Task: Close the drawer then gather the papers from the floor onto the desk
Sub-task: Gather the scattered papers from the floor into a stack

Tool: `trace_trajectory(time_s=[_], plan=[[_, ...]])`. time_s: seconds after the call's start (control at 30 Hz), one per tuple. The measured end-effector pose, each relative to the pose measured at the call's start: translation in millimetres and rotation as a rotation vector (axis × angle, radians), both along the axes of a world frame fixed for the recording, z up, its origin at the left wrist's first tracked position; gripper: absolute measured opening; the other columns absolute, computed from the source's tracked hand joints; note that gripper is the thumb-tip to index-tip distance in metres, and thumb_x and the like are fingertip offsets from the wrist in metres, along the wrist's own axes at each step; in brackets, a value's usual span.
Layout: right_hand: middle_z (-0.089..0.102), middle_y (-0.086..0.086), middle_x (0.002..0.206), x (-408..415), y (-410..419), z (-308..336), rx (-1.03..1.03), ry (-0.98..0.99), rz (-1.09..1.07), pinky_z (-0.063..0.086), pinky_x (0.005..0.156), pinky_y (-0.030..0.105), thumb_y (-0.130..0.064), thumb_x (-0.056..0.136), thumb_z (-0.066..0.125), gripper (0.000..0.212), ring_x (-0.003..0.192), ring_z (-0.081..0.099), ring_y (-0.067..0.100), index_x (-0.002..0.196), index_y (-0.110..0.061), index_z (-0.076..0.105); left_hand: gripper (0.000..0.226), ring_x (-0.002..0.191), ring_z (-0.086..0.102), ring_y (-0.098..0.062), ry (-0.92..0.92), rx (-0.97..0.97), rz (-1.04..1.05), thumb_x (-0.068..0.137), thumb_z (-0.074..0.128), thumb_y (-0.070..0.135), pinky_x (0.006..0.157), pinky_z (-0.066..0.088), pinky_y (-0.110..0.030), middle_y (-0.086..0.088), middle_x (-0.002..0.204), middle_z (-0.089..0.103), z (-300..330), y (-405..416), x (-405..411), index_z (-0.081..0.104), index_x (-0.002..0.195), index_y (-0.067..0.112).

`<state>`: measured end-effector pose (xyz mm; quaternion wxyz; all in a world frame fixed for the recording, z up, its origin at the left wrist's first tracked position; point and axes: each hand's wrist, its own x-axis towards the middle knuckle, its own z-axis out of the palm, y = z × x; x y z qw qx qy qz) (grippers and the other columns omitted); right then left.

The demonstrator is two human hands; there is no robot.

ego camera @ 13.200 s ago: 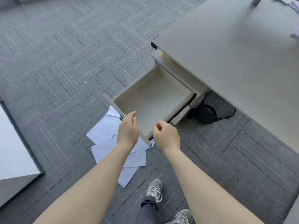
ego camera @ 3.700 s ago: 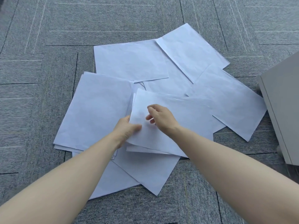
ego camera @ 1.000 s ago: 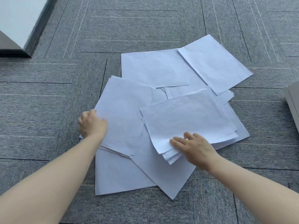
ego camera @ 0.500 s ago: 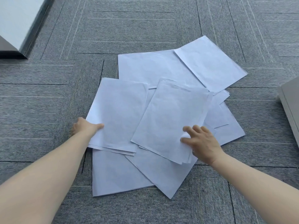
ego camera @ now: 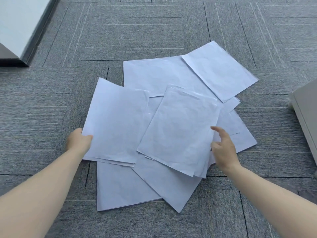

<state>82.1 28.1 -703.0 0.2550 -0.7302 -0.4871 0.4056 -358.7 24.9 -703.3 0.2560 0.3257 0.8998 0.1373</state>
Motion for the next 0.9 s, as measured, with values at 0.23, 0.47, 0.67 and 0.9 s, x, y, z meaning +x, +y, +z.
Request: trace_trajectory(time_s=[0.23,0.47,0.67,0.9], plan=[[0.050,0.005,0.131,-15.5,9.8,-0.8,-0.049,0.088,-0.190,0.047,0.095,0.040,-0.014,0.080,0.071,0.075,0.111,0.057,0.025,0.141,-0.038,0.033,0.006,0.074,0.053,-0.030,-0.033,0.260,0.012,0.083,0.053,0.013,0.063,0.039,-0.035,-0.008,0.079,0.060,12.0,0.9,8.0,0.057,0.083,0.008],[0.068,0.005,0.104,-20.7,12.9,-6.5,-0.158,0.175,-0.215,0.047,0.071,0.024,0.001,0.082,0.059,0.086,0.089,0.064,0.020,0.151,-0.036,0.021,0.005,0.079,0.057,-0.021,-0.284,0.406,0.064,0.087,0.061,0.007,0.063,0.044,-0.028,-0.003,0.085,0.064,24.9,10.7,26.6,0.061,0.090,0.011],[0.071,-0.001,0.107,-10.4,14.0,-8.6,-0.211,0.105,-0.211,0.053,0.089,0.039,-0.004,0.080,0.056,0.083,0.098,0.066,0.023,0.150,-0.035,0.024,0.018,0.092,0.057,-0.020,-0.377,0.513,0.214,0.090,0.059,0.005,0.079,0.043,-0.028,-0.008,0.107,0.062,32.0,18.8,24.9,0.062,0.107,0.011],[0.069,-0.007,0.087,1.5,18.0,-5.3,-0.174,0.052,-0.192,0.056,0.082,0.042,0.001,0.079,0.051,0.040,0.088,0.068,0.026,0.104,-0.030,0.059,0.017,0.076,0.062,-0.014,-0.514,0.400,0.140,0.089,0.061,0.005,0.064,0.048,-0.025,-0.007,0.100,0.066,23.1,18.6,48.8,0.062,0.082,0.020]])
